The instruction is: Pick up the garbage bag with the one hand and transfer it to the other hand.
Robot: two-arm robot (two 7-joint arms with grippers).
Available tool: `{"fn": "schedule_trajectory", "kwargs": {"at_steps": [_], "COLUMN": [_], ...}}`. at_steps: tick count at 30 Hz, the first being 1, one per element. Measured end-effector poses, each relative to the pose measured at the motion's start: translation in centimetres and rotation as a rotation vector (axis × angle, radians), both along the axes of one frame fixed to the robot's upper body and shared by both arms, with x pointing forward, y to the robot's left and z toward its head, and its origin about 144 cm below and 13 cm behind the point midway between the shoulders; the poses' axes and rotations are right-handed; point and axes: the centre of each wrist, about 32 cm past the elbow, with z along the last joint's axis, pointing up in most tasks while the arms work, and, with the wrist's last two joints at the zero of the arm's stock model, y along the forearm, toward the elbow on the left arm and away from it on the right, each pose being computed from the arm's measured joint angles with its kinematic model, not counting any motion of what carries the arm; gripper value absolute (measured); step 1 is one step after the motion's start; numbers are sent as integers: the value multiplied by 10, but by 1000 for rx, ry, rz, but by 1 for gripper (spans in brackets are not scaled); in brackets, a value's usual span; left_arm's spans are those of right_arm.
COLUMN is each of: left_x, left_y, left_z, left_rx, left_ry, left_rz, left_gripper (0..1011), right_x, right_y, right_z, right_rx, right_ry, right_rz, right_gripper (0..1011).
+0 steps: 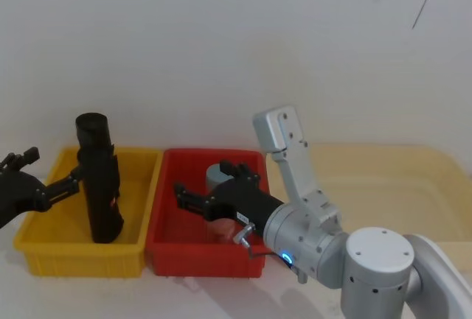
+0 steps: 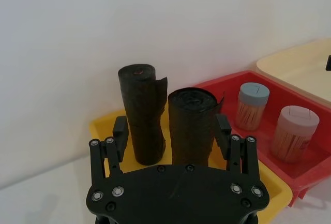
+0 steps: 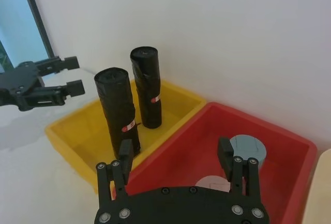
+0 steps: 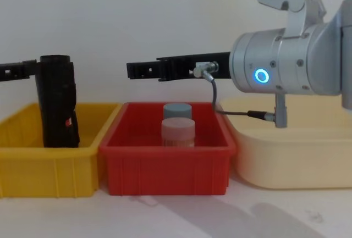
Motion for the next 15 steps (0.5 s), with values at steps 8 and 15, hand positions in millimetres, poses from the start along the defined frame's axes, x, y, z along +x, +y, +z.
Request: {"fn": "schedule_trajectory", "kwargs": {"at_steps": [8,15], "left_x": [11,22], "left_y": [-1,-4], "left_z": [-8,-12], "left_rx": [-46,-71], "left_ry": [32,52], "left_rz": [-25,-63], "left_gripper": [1001,1001], "right_x": [5,9], "right_y": [3,5], "right_z": [1,0], "right_rx": [-8,-11], "right_ry": [9,16], "right_rz": [10,15], "right_gripper": [1002,1002]}}
